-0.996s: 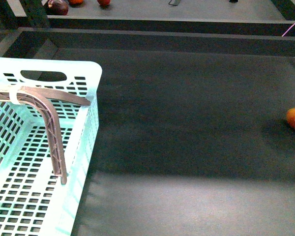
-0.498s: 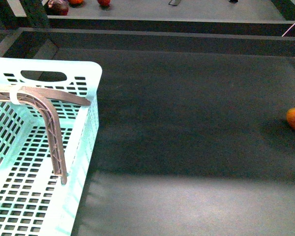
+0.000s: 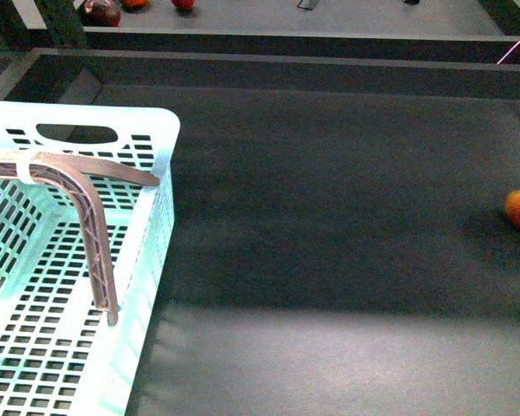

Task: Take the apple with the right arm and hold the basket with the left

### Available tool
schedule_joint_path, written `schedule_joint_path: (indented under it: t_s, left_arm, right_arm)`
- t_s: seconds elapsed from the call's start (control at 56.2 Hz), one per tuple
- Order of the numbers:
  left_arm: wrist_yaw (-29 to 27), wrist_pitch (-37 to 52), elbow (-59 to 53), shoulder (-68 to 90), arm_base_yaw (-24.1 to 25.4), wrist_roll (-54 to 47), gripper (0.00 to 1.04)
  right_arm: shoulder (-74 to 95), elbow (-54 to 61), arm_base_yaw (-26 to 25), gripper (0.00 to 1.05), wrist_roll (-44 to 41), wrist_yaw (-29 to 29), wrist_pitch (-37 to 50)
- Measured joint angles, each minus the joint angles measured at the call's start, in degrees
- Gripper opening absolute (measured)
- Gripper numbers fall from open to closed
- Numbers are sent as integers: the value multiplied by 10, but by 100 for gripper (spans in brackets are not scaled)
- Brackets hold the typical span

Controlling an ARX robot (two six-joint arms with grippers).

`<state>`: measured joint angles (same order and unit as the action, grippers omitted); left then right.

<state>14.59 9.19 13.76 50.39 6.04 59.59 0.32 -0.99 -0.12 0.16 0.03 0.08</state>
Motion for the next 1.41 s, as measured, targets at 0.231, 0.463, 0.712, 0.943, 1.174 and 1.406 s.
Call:
schedule_joint_path:
  t_s: [0.231, 0.463, 0.712, 0.943, 1.174, 1.406]
  left_arm:
    - [19, 127, 28, 181, 28, 74, 98]
    - [8, 174, 68, 299, 28, 114, 98]
    - [-2, 189, 90, 357, 14, 132, 58]
    - [5, 188, 108, 358, 8, 160, 10]
    - [11, 160, 112, 339, -2, 182, 8]
    - [18, 87, 133, 276, -57, 134, 8]
  right_arm:
    - [0, 0, 0, 96, 0, 0, 0]
    - [0, 0, 0, 96, 0, 0, 0]
    - [0, 0, 0, 96, 0, 0, 0]
    - [0, 0, 0, 96, 0, 0, 0]
    - [0, 0, 0, 96, 0, 0, 0]
    - [0, 0, 0, 96, 0, 0, 0]
